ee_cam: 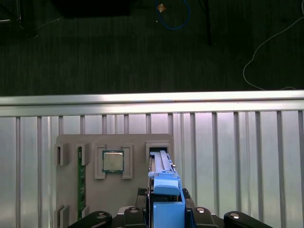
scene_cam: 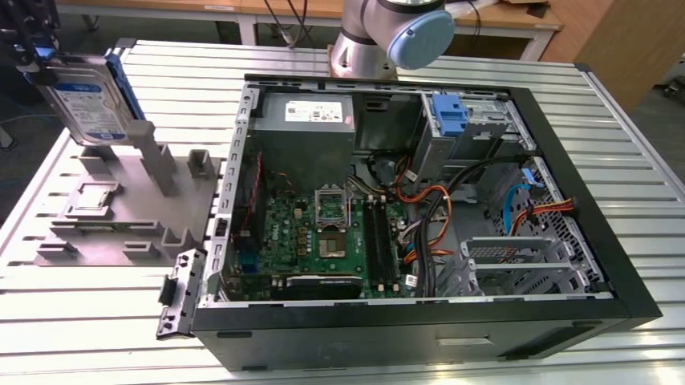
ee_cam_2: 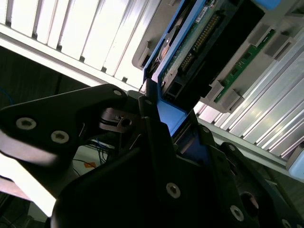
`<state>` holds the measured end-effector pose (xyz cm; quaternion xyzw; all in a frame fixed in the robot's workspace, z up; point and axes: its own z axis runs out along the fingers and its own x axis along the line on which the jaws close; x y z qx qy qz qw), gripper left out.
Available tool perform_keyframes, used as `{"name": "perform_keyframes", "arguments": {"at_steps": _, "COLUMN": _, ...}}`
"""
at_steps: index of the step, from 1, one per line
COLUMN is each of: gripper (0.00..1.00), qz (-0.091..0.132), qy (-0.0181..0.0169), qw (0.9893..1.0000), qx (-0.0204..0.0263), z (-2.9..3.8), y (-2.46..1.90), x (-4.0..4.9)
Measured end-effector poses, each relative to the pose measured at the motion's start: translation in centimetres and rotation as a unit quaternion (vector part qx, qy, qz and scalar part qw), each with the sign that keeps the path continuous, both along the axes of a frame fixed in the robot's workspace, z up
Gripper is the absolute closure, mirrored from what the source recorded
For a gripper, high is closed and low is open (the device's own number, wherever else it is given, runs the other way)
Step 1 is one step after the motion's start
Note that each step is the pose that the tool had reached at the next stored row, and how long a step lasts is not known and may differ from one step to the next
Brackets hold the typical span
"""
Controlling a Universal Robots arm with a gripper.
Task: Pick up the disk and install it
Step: 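Pick up the disk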
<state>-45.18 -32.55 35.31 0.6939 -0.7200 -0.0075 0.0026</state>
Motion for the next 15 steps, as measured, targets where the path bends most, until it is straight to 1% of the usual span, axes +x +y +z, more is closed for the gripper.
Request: {"name": "perform_keyframes", "arguments": {"at_steps": 15, "gripper": 0.64, "qz": 0.000, "qy": 0.0000, "qw": 1.0000, "qx": 0.0000, "z": 0.34, "y": 0.00, "x": 0.00}}
